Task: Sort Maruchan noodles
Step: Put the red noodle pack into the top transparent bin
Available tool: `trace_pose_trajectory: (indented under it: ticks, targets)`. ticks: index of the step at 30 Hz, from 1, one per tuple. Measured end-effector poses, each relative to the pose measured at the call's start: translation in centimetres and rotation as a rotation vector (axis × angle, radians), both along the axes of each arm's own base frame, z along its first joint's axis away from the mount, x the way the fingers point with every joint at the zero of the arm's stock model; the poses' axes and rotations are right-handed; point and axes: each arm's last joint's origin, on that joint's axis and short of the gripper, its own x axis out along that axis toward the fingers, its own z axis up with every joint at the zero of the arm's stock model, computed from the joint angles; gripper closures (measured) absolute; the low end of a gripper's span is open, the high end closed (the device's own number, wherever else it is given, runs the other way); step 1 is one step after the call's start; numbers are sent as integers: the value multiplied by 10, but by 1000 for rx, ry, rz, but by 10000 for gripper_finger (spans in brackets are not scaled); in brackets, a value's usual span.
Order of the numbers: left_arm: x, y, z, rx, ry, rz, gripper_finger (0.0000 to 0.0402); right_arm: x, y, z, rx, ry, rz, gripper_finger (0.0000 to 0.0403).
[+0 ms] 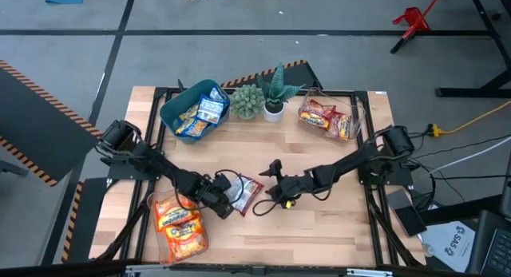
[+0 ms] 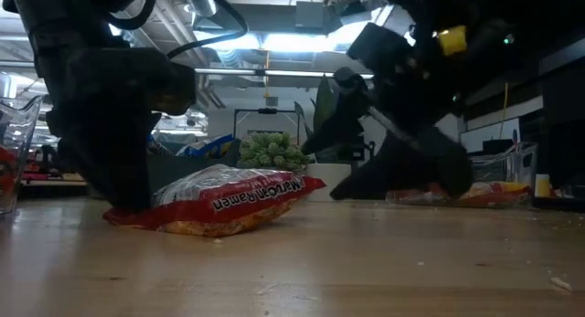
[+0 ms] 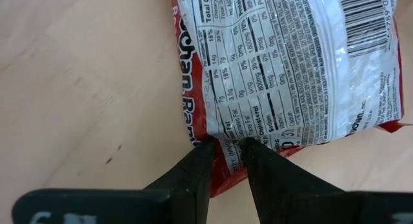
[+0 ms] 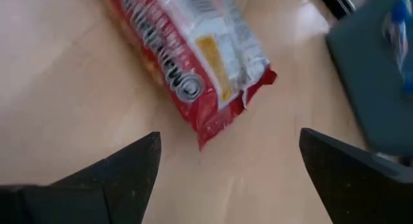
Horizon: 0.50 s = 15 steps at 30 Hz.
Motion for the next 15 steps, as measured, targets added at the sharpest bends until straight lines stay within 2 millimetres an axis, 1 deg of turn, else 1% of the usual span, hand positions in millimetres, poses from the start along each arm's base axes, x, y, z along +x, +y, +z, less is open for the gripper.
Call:
trace_pose_trajectory:
  ticks: [2, 6, 12, 15]
  targets:
    - [0, 1, 0, -7, 5, -4, 312, 7, 3, -4, -62, 16, 66, 49]
    - [1, 2, 0, -6, 5, -7, 312, 18, 8, -14, -116, 50, 168, 49]
    - [3, 4, 0, 5, -4, -33, 312, 40, 14, -20, -199, 32, 224, 49]
    - [4, 4, 0, 2, -2, -38, 312, 53, 16, -22, -199, 14, 221, 49]
